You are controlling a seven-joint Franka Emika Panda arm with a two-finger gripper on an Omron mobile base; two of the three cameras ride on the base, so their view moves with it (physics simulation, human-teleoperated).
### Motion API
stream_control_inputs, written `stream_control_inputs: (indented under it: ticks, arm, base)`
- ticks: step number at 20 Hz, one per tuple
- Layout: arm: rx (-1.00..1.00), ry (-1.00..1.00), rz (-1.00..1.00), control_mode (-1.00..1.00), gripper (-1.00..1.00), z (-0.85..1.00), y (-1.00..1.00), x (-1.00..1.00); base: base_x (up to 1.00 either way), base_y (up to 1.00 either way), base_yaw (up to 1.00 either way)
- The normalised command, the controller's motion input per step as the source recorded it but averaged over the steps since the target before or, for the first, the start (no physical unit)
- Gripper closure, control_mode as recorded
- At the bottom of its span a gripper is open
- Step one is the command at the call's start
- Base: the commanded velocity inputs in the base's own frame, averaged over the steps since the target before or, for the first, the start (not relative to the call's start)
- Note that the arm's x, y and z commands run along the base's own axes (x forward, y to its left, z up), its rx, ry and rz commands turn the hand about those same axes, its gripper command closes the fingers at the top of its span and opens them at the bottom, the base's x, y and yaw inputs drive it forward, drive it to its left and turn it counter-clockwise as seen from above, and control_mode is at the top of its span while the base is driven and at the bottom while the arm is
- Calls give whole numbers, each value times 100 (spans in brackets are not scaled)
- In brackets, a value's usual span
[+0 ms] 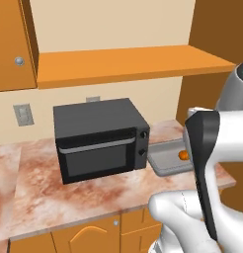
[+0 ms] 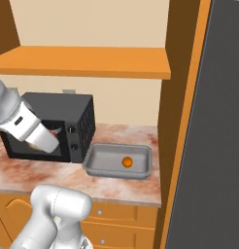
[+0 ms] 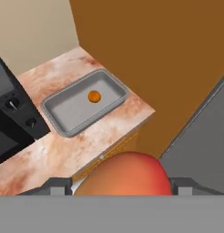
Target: Pick the mango and tangerine from the fridge and place them inside the tupperware on the counter.
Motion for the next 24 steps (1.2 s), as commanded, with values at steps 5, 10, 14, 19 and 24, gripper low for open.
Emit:
stream_control_inputs:
  ticks: [5, 10, 14, 19, 24]
  arm:
    - [26, 13, 1, -100, 100, -57, -47, 11]
    - [13, 17, 5, -100, 100, -53, -24, 29]
    - [1, 13, 2, -100, 100, -45, 0, 59]
    - [0, 5, 0, -100, 100, -48, 0, 66]
    - [0, 0, 7, -100, 100, -53, 0, 43]
  base:
    - [0, 0, 0]
    - [0, 0, 0]
    - [0, 0, 0]
    - [0, 0, 0]
    - [0, 0, 0]
